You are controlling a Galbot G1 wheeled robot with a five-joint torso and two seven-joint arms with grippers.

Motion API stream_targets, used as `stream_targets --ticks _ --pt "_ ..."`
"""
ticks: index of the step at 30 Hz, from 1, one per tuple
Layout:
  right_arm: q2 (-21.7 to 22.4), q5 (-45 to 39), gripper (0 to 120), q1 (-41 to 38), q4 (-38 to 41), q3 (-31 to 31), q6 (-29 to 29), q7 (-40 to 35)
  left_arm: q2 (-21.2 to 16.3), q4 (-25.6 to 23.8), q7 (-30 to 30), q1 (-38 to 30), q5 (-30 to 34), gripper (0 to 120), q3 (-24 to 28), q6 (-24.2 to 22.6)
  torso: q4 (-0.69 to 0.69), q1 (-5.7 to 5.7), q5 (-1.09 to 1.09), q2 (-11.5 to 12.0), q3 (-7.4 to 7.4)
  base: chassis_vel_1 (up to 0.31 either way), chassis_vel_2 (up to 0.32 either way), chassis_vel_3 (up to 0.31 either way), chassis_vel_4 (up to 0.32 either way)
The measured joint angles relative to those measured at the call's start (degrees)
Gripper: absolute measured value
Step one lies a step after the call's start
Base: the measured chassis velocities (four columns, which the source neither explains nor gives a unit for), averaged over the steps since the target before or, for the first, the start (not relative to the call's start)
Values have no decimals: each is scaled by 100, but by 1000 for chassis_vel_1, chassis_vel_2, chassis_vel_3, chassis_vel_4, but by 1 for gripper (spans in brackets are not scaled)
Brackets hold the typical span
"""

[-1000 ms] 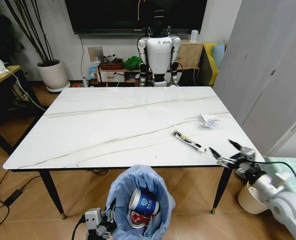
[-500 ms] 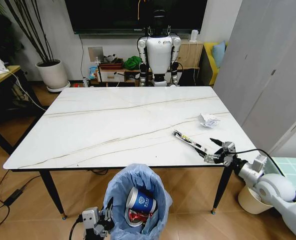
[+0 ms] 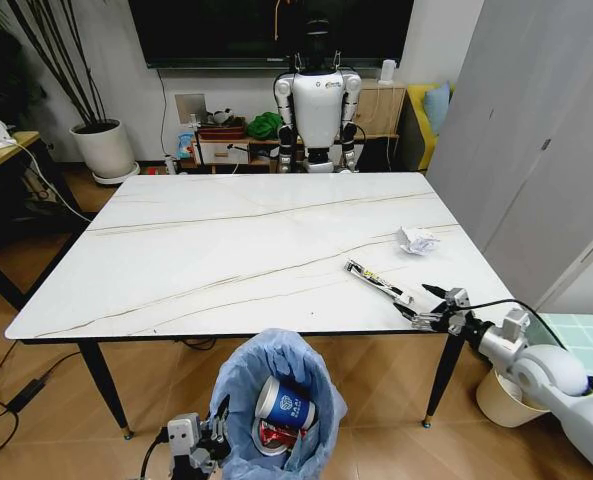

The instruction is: Pick up the trash bin and place the trash from the table into it.

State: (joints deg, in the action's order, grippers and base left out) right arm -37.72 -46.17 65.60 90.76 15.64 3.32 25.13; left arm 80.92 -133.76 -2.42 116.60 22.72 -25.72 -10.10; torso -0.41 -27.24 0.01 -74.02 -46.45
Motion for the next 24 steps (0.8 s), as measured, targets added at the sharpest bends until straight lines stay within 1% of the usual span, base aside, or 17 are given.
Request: stream_targets --ticks 6,14,24 --pt "-19 9 100 -95 -148 -102 -3 10 -47 -4 -8 12 46 0 -22 -16 -4 0 -2 0 0 0 0 0 0" --pt "-135 97 100 -298 -459 -275 15 102 -66 -27 -4 83 38 0 -19 -15 -3 0 -1 0 0 0 0 0 0" --pt "-192 124 100 -427 -576 -339 28 150 -33 -41 2 99 4 0 -25 -6 -3 0 -1 0 0 0 0 0 0"
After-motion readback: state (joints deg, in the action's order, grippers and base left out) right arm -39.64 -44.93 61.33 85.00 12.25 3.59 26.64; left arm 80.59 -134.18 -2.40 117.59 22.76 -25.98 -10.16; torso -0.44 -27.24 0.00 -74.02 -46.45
